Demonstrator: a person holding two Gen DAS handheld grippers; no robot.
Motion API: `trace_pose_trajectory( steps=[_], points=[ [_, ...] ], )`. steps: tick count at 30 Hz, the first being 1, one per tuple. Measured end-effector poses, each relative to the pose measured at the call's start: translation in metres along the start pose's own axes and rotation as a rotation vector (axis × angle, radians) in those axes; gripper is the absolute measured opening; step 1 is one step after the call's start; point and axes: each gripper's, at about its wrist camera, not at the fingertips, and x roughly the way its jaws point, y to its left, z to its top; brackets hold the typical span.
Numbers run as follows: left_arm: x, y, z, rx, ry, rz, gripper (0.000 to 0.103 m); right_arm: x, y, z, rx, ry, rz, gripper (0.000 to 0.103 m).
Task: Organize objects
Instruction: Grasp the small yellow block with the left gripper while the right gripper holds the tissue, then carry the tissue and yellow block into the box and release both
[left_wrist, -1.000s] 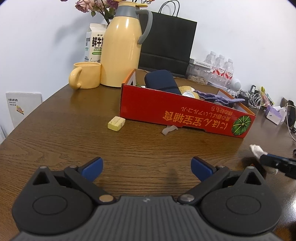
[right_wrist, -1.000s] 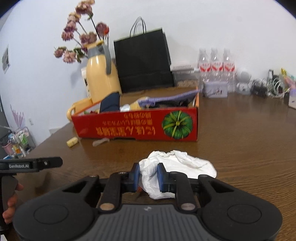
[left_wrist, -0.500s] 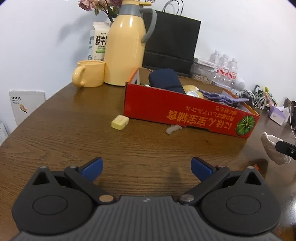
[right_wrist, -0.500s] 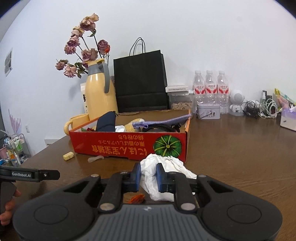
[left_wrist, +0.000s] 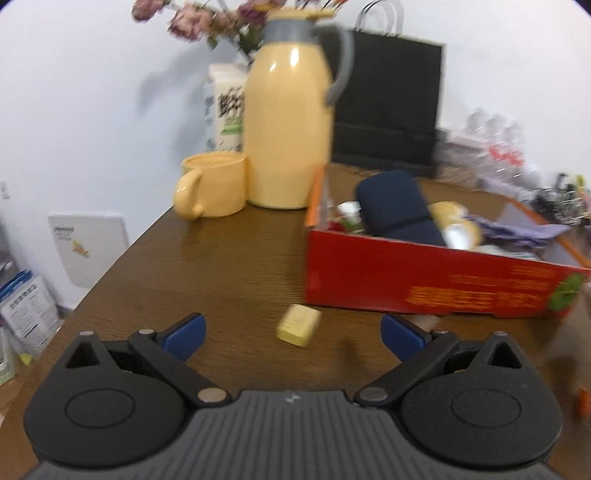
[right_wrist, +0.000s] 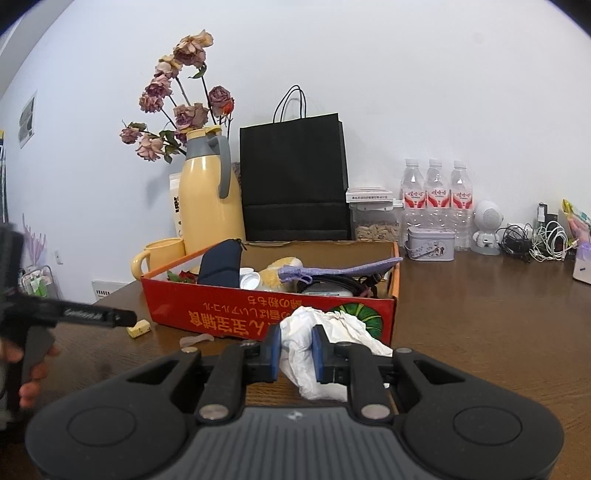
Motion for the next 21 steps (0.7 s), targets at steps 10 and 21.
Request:
trace_pose_trajectory(
  steps=[10,21],
  points=[
    [0.036,0.0,0.002,0.011,0.068,-0.078,0.021,0.014,0.002,-0.008,-0.019,0.025,0.0,0.016],
    [0.002,-0.014,-0.007,0.045,-0.048,-0.103,0.021,0.009,0.004,-0.009,-0.03,0.006,0.001,0.016]
  ],
)
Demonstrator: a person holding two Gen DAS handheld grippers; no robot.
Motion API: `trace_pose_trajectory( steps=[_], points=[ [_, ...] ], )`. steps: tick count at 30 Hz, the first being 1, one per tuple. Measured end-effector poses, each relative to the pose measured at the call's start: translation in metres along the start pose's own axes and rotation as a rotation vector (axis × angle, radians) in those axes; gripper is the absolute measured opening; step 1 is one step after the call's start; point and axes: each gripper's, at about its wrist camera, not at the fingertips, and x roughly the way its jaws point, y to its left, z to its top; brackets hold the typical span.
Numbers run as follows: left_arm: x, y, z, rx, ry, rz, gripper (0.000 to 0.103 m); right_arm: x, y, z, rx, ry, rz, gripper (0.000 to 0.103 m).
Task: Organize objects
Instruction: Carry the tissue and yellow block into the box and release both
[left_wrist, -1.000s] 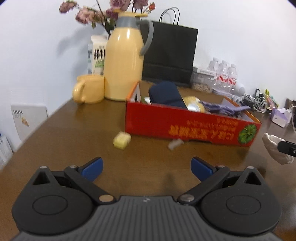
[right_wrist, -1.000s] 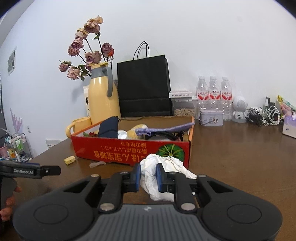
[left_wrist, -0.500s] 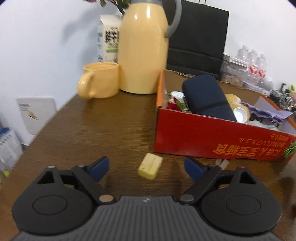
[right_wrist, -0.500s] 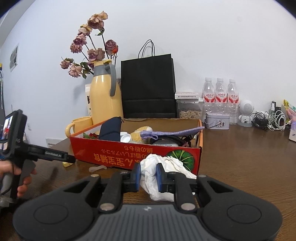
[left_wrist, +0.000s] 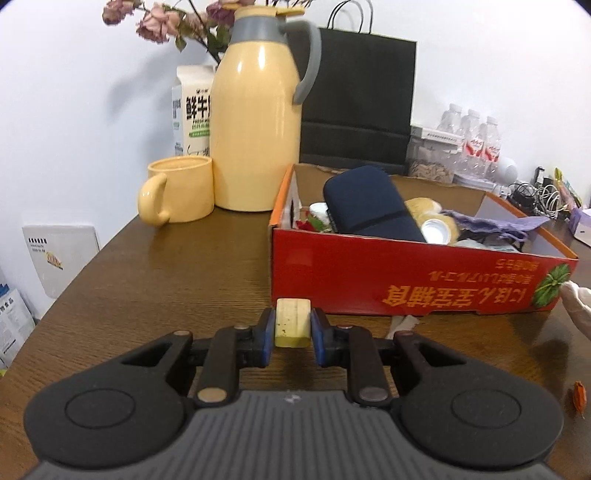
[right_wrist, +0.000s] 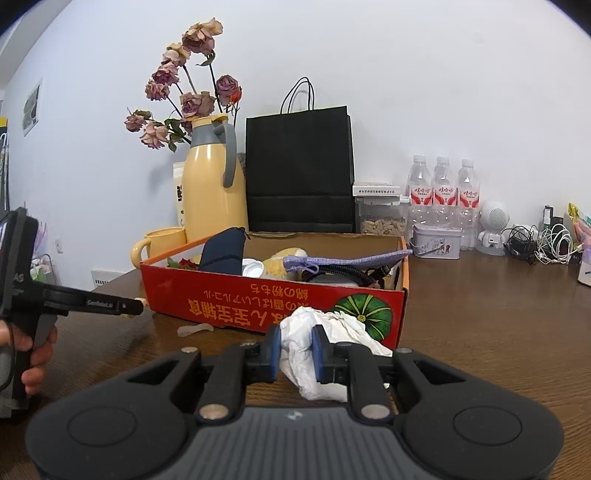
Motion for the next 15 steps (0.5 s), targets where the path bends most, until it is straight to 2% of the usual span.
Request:
trace_pose_trajectory(
  steps=[7,15],
  points=[
    [-0.028,-0.015,-0.001,-0.001,-0.07,-0.023,0.021,-0.011,0.002,0.005,-0.005,-0.046,-0.004,0.016],
    [-0.044,-0.041,0.024,0.0,-0.138,-0.097,0.021,-0.019,0.013,0.029,-0.073,-0.128,0.005,0.016]
  ],
)
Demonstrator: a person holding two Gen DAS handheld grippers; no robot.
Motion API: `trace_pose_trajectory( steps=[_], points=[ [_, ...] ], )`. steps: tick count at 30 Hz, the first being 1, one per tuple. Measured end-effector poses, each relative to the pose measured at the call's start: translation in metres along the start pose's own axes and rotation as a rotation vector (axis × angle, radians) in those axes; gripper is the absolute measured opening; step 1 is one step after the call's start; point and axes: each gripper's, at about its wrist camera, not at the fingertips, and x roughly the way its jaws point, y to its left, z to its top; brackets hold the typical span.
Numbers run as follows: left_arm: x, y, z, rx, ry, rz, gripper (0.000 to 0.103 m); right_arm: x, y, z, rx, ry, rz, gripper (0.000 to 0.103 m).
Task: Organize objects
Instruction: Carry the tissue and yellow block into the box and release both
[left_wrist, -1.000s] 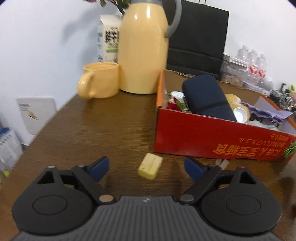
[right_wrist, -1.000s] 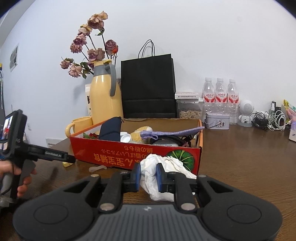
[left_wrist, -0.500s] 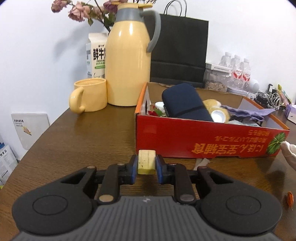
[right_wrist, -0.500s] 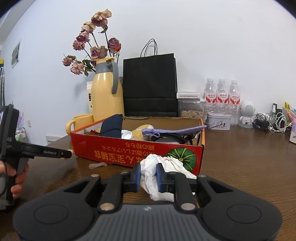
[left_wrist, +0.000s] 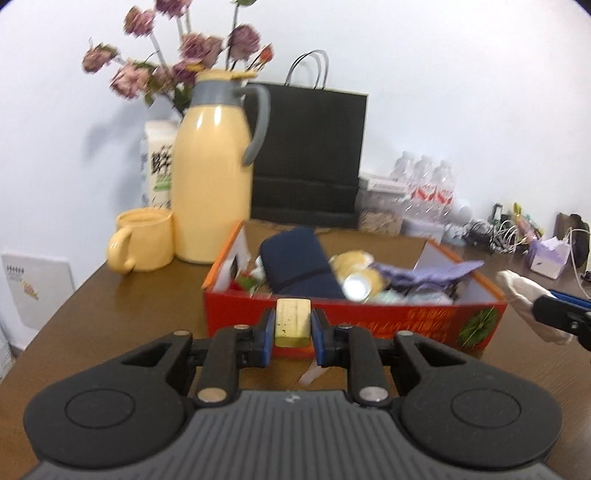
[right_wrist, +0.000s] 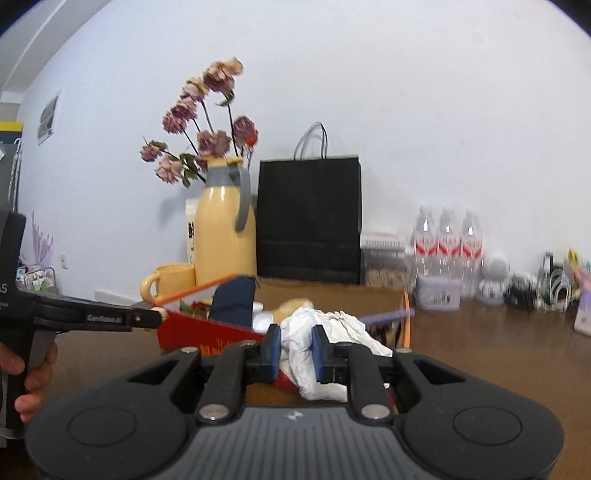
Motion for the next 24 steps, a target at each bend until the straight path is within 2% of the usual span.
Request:
trace_pose_trajectory(
  steps=[11,17,24],
  points=[
    [0.026,-0.031,0.042,0.011,-0.071,-0.017,0.021,0.047,0.007,0.045,-0.067,-0.08,-0.014,0.016],
    [0.058,-0.037,0.061,0.004,-0.093,0.001,0.021,0.094,0.002,0.057,-0.078,-0.069,-0.031,0.016],
    [0.1,-0.036,0.067,-0.025,-0.092,0.016,0.021,0.147,-0.009,0.051,-0.096,-0.015,-0.037,0.016]
  ],
)
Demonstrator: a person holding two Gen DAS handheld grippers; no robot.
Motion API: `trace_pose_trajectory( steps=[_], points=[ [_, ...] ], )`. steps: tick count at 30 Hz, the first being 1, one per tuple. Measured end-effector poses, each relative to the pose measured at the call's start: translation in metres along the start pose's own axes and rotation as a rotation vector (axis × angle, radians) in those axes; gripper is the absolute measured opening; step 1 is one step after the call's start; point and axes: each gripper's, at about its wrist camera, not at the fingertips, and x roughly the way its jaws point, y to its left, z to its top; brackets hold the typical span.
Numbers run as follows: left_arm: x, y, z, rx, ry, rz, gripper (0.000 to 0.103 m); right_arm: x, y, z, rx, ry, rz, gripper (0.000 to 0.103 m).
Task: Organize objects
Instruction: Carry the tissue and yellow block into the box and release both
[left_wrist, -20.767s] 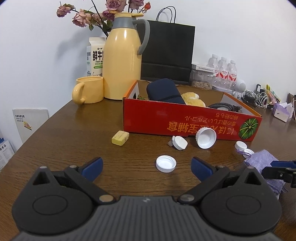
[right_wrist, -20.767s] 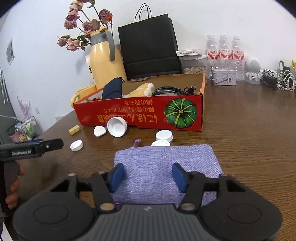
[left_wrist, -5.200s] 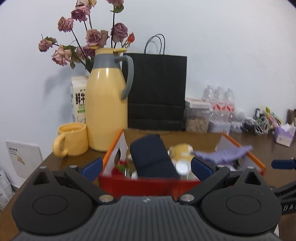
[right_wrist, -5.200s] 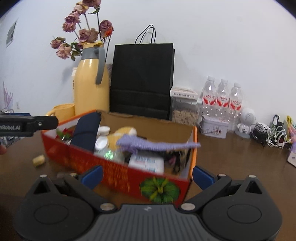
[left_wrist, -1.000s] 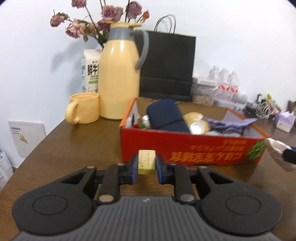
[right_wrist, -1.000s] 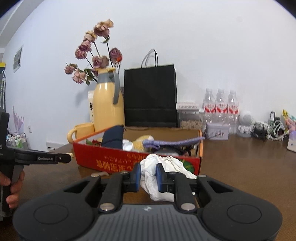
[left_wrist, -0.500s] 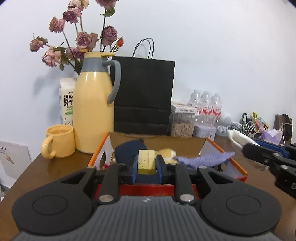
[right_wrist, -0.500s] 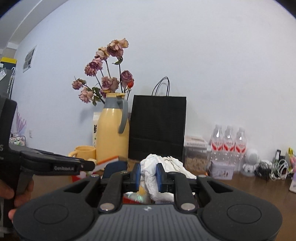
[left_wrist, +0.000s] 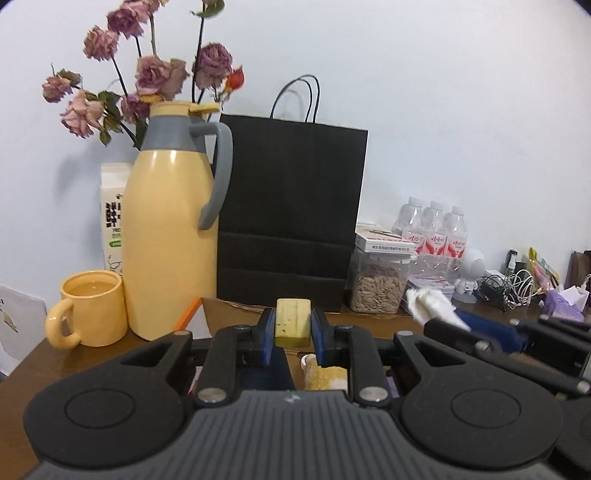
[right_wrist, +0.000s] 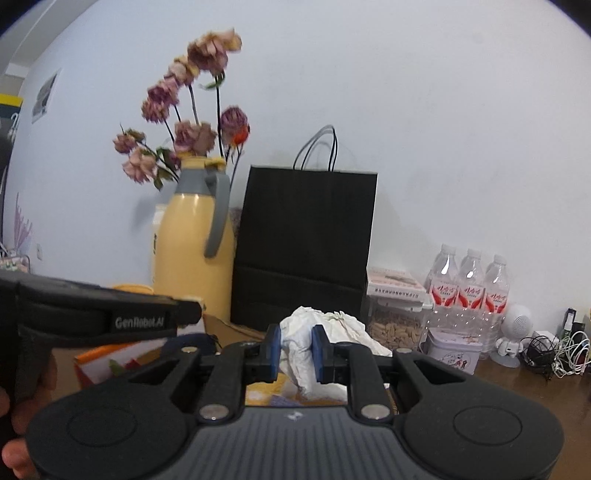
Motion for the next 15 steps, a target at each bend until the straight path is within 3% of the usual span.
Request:
trace_pose_trajectory(
  steps=[6,8,9,10,11,12,13,15],
  points=[
    [0.026,-0.004,-0.006,0.035,0.021,-0.015,0.022,0.03,-0.013,-0.016,0.019,0.081,0.02,0.018],
    [0.029,-0.002,-0.009,0.035,0.015,-0.032,0.034,0.034,-0.018,-0.02,0.034,0.106,0.025,0.024],
    [0.029,-0.001,-0.01,0.036,0.016,-0.024,0.055,0.037,-0.022,-0.021,0.05,0.122,0.033,0.028],
    [0.03,0.0,-0.011,0.037,0.01,-0.012,0.073,0.038,-0.025,-0.023,0.066,0.137,0.035,0.045],
    [0.029,0.002,-0.01,0.036,0.0,0.001,0.08,0.039,-0.028,-0.024,0.083,0.146,0.031,0.066],
    [0.027,0.003,-0.01,0.032,-0.011,0.009,0.091,0.039,-0.03,-0.025,0.098,0.151,0.025,0.076],
    [0.025,0.004,-0.009,0.024,-0.022,0.015,0.103,0.038,-0.031,-0.025,0.105,0.158,0.021,0.092],
    [0.021,0.006,-0.009,0.011,-0.042,0.03,0.103,0.037,-0.03,-0.027,0.106,0.181,0.008,0.102]
  ],
)
